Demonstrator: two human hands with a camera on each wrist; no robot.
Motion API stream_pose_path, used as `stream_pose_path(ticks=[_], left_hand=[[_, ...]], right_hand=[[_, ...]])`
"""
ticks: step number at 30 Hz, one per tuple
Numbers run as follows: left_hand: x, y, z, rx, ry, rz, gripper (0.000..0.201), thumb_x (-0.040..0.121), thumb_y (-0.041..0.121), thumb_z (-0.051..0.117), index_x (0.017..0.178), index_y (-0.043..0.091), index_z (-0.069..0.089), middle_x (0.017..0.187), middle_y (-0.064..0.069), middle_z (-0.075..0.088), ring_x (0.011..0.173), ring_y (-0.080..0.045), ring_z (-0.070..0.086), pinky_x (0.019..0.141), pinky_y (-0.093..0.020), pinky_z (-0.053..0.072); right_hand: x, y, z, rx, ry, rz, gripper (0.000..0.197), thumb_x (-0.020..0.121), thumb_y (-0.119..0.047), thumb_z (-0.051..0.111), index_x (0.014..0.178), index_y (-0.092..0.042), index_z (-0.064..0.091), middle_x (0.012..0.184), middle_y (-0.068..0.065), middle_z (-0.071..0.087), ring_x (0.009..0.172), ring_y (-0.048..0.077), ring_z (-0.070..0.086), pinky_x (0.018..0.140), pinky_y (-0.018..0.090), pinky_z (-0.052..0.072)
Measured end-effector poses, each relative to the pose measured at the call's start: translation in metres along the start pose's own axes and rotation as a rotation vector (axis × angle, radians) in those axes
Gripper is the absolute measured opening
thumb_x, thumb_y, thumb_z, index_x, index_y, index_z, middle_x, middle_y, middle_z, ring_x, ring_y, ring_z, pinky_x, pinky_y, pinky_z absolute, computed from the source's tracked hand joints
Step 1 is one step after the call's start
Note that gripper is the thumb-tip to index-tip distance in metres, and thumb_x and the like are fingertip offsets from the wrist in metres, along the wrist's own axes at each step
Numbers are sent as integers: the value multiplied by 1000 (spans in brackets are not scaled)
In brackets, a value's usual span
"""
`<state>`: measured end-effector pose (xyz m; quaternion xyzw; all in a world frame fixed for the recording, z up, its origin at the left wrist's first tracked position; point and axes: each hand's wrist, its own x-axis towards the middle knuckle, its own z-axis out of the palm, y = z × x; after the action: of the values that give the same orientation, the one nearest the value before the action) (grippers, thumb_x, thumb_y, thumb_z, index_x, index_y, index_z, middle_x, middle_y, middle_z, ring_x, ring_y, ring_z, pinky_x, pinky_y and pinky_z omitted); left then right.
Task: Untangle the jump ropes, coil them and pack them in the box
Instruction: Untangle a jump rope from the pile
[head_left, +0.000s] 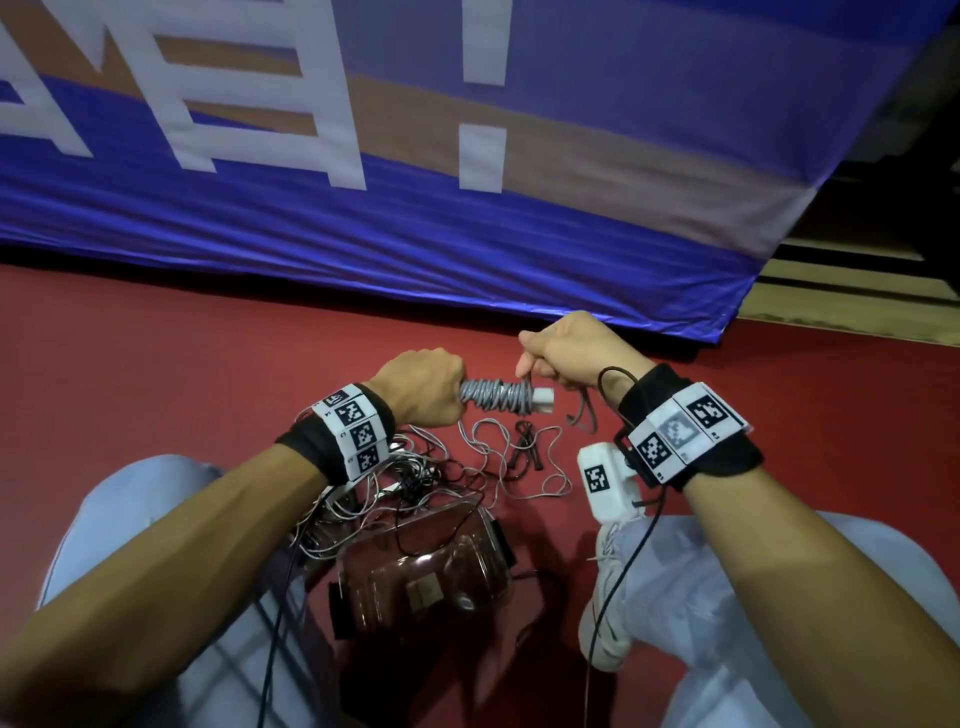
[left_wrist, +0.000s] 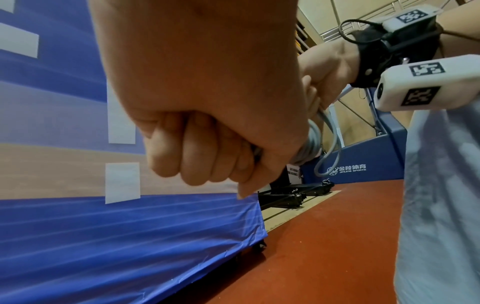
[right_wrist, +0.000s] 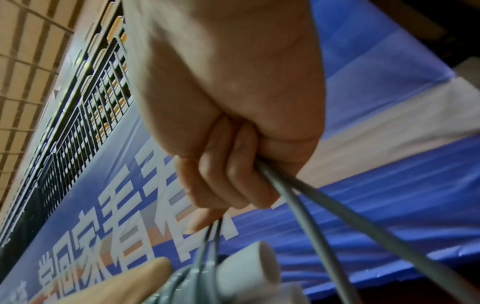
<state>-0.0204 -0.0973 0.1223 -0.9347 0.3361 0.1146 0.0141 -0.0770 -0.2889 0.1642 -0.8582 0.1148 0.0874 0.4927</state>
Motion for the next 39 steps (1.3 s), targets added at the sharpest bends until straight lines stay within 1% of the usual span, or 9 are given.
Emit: stream_pose_path(ticks=[5,9,14,18,22,25,31,34,39], left_hand=[[-8,-11,-10,69,53,170,23,86,29,53,65,20,51,57,4,53,48,-20,52,51,-28,44],[-21,-12,-18,6,204,349,24,75,36,41,63,19,53,48,7,43,42,-23,48,49,-26,41],[-33,-8,-24,-104,458,425,33,69,37,42,71,16,67,45,0,51,38,-28,47,46,-27,43],[-41,-8,-33,-287,581,366,36,67,38,44,72,13,69,50,-1,59,42,-27,52,48,-29,46],[-47,-6,-35,-532,647,237,29,69,33,46,61,9,61,47,0,54,41,-22,47,42,-29,36],[-48,-1,-35,-677,657,153,25,73,14,60,52,15,48,42,7,43,39,-12,36,43,-25,27],[-45,1,-39,-801,729,-13,40,77,11,67,50,10,38,41,4,32,47,-8,23,41,-24,20],[-41,-8,-41,-777,714,-88,39,78,16,65,49,12,39,39,4,36,44,-10,25,41,-25,22],[-29,-24,-30,-661,612,-215,33,75,33,58,52,13,44,47,0,51,49,-30,51,46,-29,31]], right_hand=[[-13,-8,-11,-270,-216,-248,47,103,-44,56,71,-14,72,50,-1,48,40,16,38,44,24,36],[-12,-13,-14,-253,-204,-429,48,90,-56,69,67,-13,69,59,14,41,51,19,31,52,30,29],[-2,-14,3,-62,-201,-498,46,74,-63,71,54,-22,64,49,-9,44,49,10,32,51,26,28],[6,-12,25,238,-168,-444,50,76,-63,65,51,-20,64,48,-9,51,43,4,42,45,18,32],[16,-4,65,542,59,-309,29,98,-17,62,69,-20,59,51,-9,53,45,4,46,50,22,36],[21,-7,82,545,222,-216,39,104,1,47,70,-18,47,45,-9,44,37,2,38,41,19,30],[23,-2,99,456,244,-302,66,105,-35,50,41,-22,41,38,-8,36,39,10,27,47,25,19],[25,-4,109,542,164,-257,62,95,-55,48,42,-23,45,44,-5,34,47,11,25,51,33,16],[17,-2,123,331,108,-218,59,107,-52,32,55,-25,41,55,5,34,51,19,30,55,35,23]])
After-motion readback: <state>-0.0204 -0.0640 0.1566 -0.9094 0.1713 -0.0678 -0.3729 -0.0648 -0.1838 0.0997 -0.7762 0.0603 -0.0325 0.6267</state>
